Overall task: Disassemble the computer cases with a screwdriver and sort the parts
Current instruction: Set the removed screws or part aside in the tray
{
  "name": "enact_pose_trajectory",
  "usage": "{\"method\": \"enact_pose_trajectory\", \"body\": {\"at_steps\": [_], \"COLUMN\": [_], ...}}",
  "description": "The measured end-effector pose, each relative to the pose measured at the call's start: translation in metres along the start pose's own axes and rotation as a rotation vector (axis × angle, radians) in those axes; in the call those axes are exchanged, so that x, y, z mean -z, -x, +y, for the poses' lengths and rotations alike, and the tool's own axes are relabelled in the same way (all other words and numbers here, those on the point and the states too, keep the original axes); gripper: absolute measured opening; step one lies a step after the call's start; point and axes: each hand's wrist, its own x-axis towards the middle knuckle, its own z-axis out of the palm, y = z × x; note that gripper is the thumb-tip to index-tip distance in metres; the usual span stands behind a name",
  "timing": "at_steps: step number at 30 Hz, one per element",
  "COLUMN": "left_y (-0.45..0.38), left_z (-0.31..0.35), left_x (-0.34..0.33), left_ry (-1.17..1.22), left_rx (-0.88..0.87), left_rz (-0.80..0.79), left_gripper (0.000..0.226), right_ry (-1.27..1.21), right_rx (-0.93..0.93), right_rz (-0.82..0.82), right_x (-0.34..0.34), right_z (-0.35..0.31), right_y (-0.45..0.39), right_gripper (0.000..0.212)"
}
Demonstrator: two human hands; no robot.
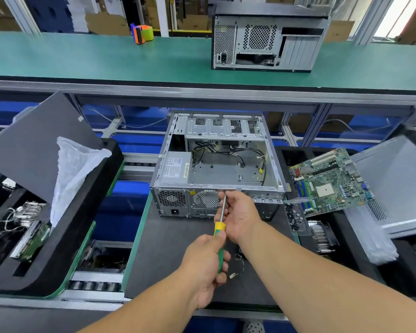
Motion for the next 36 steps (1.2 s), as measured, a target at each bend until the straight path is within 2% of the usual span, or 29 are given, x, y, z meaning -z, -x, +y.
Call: {"method": "enact_pose_trajectory", "body": {"at_steps": [8,13,26,31,36], "left_y": [0.004,0.006,0.004,0.002,0.000], "left_z": [0.002,0.005,0.007,0.008,0.006], "left_x": [0.008,0.008,0.007,0.009,0.011], "left_ry": [0.015,0.028,0.052,0.067,0.071], "left_rx": [-0.054,-0.082,-0.094,-0.109,-0.141], "left_rz": [0.000,0.020,0.048,0.050,0.065], "left_gripper": [0.022,0.022,0.022,0.021,0.022], "right_ry": [-0.139,-0.202,-0.190,-0.219,-0.266], "right_rx": [-0.056,-0.042,-0.016,-0.015,-0.018], "right_rz": [-0.022,0.058,0.080,0.014,-0.174], "right_x": [-0.006,-0.009,-0.016,-0.012,0.010], "right_z": [0.003,0.004,0.004,0.007,0.011], "right_y": [0.002,0.002,0.005,0.009,0.013], "right_gripper": [0.021,0.016,0.013,0.007,0.006]}}
